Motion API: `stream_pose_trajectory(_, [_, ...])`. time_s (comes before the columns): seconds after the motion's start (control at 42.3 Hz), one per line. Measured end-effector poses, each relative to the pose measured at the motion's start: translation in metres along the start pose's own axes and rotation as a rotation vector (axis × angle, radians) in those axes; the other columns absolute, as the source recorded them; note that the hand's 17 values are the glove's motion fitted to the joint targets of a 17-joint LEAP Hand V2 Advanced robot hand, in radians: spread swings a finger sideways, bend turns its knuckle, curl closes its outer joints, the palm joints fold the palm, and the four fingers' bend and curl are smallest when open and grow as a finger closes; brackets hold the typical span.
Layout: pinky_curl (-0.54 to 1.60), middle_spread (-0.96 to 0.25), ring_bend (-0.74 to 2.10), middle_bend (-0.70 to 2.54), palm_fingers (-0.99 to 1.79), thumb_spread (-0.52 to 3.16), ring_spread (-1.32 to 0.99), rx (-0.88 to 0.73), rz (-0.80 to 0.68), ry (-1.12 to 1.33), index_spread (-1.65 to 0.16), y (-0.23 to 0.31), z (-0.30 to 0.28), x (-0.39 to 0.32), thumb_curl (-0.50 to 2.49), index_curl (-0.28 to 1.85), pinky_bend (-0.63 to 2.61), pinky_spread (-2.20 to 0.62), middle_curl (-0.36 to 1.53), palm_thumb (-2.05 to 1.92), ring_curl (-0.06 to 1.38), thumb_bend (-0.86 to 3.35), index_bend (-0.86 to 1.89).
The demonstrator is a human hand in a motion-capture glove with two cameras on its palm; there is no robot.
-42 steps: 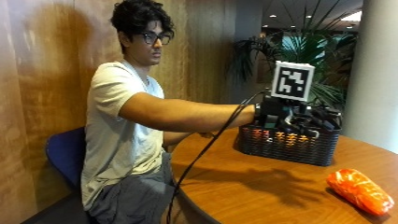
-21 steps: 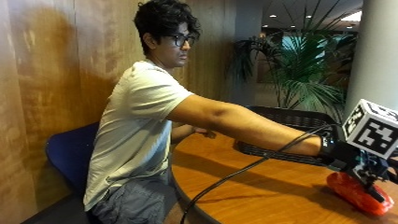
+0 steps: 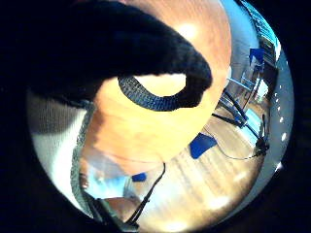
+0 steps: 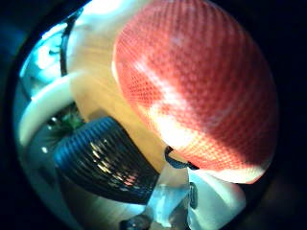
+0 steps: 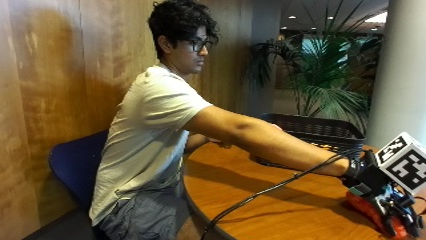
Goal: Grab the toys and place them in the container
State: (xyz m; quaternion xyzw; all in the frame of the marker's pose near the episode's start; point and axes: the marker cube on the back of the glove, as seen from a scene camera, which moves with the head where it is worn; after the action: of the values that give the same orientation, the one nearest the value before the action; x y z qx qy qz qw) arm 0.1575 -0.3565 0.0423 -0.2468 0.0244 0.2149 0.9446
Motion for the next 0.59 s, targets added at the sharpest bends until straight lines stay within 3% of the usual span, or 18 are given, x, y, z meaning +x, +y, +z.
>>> stream_pose_trajectory(0.094, [0.34, 0.04, 0.24, 0.2, 0.03, 1.31, 0.1, 0.068, -0.023, -0.006, -0.33, 0.009, 0.004, 0.0, 0.4, 0.17, 1.12, 0.08, 0.15, 0.42, 0.25, 0.07, 0.3])
stream_pose_trajectory(0.118, [0.34, 0.05, 0.22, 0.18, -0.02, 1.31, 0.1, 0.104, -0.039, -0.016, -0.33, 0.012, 0.005, 0.001, 0.4, 0.17, 1.11, 0.08, 0.15, 0.42, 0.24, 0.06, 0.28])
stream_pose_trajectory(0.213, [0.28, -0.04, 0.45, 0.35, 0.53, 1.37, 0.01, 0.256, -0.089, -0.079, -0.33, 0.021, 0.014, 0.003, 0.46, 0.18, 1.0, -0.08, 0.2, 0.59, 0.28, 0.16, 0.33])
stream_pose_trajectory(0.26, [0.27, -0.07, 0.57, 0.35, 0.7, 1.31, -0.08, 0.293, -0.098, -0.117, -0.33, 0.025, 0.02, 0.003, 0.5, 0.18, 1.0, -0.18, 0.2, 0.66, 0.3, 0.18, 0.32])
stream_pose_trajectory(0.283, [0.26, -0.08, 0.52, 0.34, 0.57, 1.36, -0.07, 0.306, -0.105, -0.136, -0.33, 0.028, 0.022, 0.003, 0.49, 0.18, 0.97, -0.17, 0.21, 0.65, 0.29, 0.19, 0.3])
stream_pose_trajectory(0.331, [0.31, -0.12, 0.71, 0.38, 0.91, 1.25, -0.17, 0.332, -0.119, -0.167, -0.34, 0.035, 0.025, 0.005, 0.55, 0.2, 1.06, -0.24, 0.22, 0.73, 0.37, 0.21, 0.36])
stream_pose_trajectory(0.59, [0.42, -0.28, 1.02, 0.57, 1.05, 1.01, -0.4, 0.489, -0.194, -0.171, -0.39, 0.086, 0.008, -0.005, 0.73, 0.28, 1.16, -0.35, 0.31, 0.88, 0.55, 0.28, 0.49])
